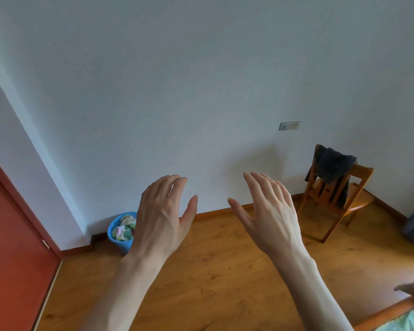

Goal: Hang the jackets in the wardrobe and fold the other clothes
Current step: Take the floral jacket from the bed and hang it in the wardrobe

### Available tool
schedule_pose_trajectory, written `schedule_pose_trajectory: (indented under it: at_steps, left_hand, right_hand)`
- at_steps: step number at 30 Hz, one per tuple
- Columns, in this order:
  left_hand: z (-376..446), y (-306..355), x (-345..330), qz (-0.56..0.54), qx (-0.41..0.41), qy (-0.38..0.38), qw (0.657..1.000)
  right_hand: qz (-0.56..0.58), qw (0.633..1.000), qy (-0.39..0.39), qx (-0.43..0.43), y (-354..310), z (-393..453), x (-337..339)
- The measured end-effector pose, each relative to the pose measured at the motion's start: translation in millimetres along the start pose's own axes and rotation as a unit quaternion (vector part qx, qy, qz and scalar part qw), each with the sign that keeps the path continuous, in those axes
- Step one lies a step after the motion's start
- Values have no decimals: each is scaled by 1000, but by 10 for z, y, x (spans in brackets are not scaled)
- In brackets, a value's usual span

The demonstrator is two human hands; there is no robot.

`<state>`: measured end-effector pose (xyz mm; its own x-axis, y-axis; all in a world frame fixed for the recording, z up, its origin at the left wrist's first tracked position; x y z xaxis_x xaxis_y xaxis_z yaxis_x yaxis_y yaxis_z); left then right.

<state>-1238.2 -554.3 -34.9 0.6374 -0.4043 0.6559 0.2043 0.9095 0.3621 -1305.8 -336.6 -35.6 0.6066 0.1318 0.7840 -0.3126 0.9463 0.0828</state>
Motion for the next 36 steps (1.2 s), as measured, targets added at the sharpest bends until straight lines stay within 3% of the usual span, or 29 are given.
schedule_pose_trajectory:
  at_steps: [13, 22, 27, 36]
  left_hand:
    - [1867, -1107, -1653, -77, -67, -70, 992]
    - [2964, -1422, -2532, -148, -138, -111, 973]
    - [3333, -1044, -3179, -199, -178, -154, 951]
    - [3835, 222, -4430, -271, -279, -169, 906]
  right_hand:
    - [-43, 993, 0, -112, 205, 1566, -1397]
    - [-96, 980, -9, -176, 506, 2360, -2048]
    - [-156, 956, -19, -248, 1059, 2294, -2129]
    - [-210, 908, -1, -362, 2424, 2135, -2344]
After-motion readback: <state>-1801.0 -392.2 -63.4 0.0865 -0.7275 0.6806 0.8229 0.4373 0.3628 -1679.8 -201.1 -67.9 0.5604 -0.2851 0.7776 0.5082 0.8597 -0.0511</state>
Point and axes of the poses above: each hand's wrist, its own z-axis towards the middle knuckle, its own x-axis out of the back of the hand, y = z × x, the point moved 3 cm from there along z, towards the middle knuckle, and after that the axes turned 13 degrees about -z, right-handed, at the moved point
